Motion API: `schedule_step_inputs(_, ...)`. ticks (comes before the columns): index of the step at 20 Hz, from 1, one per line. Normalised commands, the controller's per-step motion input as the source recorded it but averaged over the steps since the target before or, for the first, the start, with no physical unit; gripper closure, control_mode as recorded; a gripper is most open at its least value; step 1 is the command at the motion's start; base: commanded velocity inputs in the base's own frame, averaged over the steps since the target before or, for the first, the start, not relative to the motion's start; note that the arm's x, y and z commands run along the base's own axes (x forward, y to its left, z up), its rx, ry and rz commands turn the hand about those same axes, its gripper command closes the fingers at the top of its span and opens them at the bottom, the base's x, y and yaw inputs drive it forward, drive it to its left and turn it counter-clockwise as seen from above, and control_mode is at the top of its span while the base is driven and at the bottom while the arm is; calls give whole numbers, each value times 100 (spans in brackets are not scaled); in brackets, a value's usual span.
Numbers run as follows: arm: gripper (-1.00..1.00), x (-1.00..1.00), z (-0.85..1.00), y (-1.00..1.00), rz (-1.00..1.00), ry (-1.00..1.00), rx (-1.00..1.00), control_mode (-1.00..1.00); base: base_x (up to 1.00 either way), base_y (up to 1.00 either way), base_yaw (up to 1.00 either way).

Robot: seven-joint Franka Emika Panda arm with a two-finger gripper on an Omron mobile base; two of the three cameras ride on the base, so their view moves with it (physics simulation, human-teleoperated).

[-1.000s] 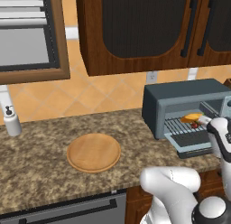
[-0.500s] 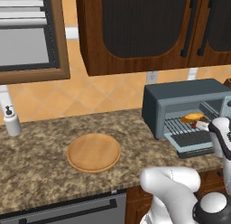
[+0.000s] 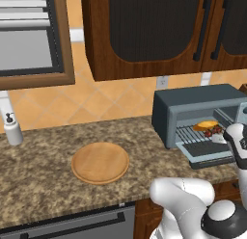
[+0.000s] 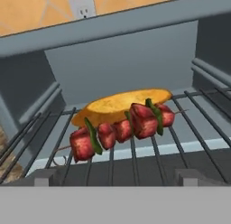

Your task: Pick up the kebab skewer and baguette bread, and place them inside the toaster oven. Close the toaster oven door and start by setting the timer.

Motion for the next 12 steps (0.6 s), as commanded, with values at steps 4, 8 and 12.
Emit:
schedule_step_inputs(4, -100, -1, -18, -1, 0, 0, -14, -100, 0, 0, 0)
schedule_step_inputs(8, -100, -10, -13, 2, 0, -1, -18, -100, 0, 0, 0)
schedule_step_inputs(12, -100, -5, 0, 12, 0, 0, -12, -100, 0, 0, 0)
